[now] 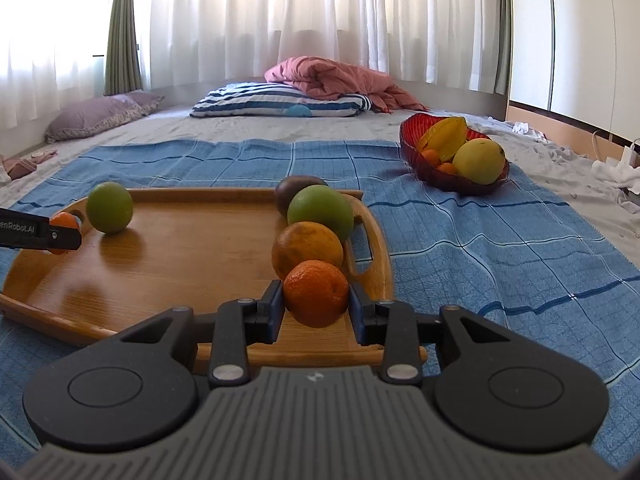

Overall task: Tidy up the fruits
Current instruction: 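Carry both mandarins over the wooden tray with both tools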

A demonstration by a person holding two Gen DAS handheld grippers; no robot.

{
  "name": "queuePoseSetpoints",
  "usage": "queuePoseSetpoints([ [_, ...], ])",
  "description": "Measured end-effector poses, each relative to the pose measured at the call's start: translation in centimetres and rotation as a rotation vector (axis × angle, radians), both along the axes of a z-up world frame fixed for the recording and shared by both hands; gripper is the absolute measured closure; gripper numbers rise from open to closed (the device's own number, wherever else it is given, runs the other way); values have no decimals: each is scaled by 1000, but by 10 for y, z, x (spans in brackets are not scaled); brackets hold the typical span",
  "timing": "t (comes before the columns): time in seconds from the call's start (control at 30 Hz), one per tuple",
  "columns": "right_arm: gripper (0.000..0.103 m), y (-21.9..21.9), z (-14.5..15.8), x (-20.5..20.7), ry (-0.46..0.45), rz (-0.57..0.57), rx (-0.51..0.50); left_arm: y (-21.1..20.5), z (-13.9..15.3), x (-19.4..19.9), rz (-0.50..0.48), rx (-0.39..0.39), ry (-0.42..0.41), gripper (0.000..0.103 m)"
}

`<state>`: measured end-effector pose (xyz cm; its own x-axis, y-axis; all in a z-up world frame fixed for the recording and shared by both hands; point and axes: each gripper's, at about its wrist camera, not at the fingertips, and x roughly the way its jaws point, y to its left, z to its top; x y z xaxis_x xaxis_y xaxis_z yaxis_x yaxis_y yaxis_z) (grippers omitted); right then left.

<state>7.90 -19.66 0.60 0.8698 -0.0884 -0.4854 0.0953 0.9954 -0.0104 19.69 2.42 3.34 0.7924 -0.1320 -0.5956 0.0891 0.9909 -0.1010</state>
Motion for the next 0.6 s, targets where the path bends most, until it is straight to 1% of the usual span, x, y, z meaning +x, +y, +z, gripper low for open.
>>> queuePoseSetpoints([
  [0.33,64,-3,-5,10,20,-7,-6,-3,-16,22,25,38,27,65],
  [0.6,64,-5,-10,15,39,-13,-8,-6,-19,27,27,54,21,65],
])
